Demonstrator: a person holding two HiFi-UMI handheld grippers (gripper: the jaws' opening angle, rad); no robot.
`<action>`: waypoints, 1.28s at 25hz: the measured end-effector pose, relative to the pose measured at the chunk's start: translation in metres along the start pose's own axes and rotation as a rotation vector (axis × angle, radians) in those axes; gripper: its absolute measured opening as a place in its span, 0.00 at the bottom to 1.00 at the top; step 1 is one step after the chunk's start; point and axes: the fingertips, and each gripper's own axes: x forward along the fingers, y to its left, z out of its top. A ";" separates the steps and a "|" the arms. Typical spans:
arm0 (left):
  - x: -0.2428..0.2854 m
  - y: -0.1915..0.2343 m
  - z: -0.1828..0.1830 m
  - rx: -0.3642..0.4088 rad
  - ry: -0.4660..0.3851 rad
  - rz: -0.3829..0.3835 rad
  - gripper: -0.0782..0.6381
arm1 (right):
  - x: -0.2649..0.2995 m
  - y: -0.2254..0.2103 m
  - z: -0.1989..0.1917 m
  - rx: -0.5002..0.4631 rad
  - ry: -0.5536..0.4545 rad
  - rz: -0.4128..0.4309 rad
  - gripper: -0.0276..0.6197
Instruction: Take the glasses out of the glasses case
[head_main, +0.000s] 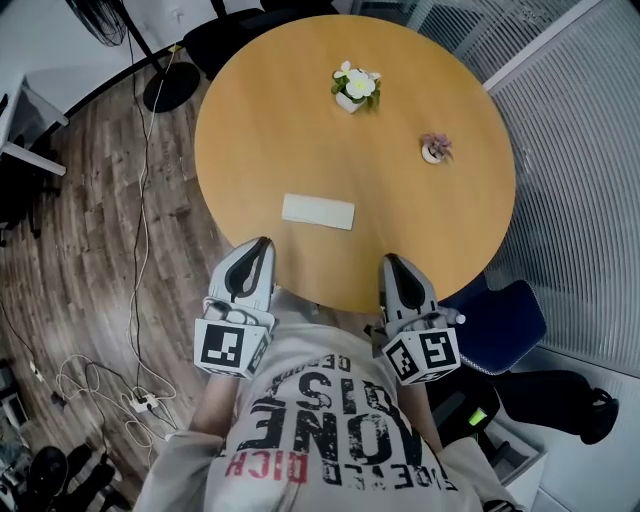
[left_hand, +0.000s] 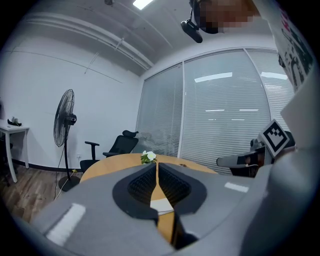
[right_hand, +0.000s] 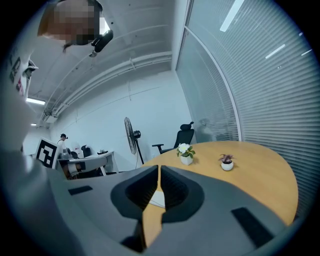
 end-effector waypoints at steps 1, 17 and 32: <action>0.002 0.003 -0.001 -0.003 0.004 -0.003 0.13 | 0.003 0.000 0.000 0.001 0.002 -0.006 0.07; 0.050 0.053 -0.005 -0.016 0.063 -0.135 0.13 | 0.056 0.019 0.009 -0.043 0.032 -0.091 0.07; 0.066 0.059 -0.018 -0.039 0.096 -0.190 0.13 | 0.070 0.010 0.009 -0.064 0.040 -0.151 0.07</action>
